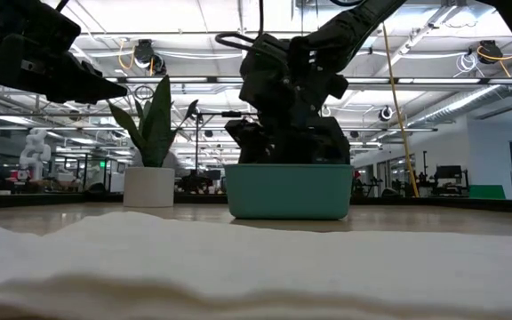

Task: Pick and placing Produce into tupperware
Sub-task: Put the red strawberry into the blue bin, then return to Home Position

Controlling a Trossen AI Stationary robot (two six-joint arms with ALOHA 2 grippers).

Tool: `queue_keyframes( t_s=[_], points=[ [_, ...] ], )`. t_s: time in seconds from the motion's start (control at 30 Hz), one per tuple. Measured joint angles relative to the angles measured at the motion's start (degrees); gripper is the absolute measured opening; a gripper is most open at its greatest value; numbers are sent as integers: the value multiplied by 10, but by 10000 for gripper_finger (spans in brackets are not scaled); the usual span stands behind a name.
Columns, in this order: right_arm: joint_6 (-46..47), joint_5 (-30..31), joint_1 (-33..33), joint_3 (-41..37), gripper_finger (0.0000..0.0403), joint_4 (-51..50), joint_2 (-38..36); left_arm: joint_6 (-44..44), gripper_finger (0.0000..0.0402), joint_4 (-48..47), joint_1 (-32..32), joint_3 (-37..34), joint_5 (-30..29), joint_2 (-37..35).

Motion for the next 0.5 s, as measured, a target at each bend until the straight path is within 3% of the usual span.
queue_keyframes(
  t_s=[0.27, 0.5],
  points=[
    [25, 1, 0, 0, 232, 8, 0, 0, 26, 0, 0, 0, 0, 0],
    [29, 10, 0, 0, 233, 9, 0, 0, 26, 0, 0, 0, 0, 0]
  ],
)
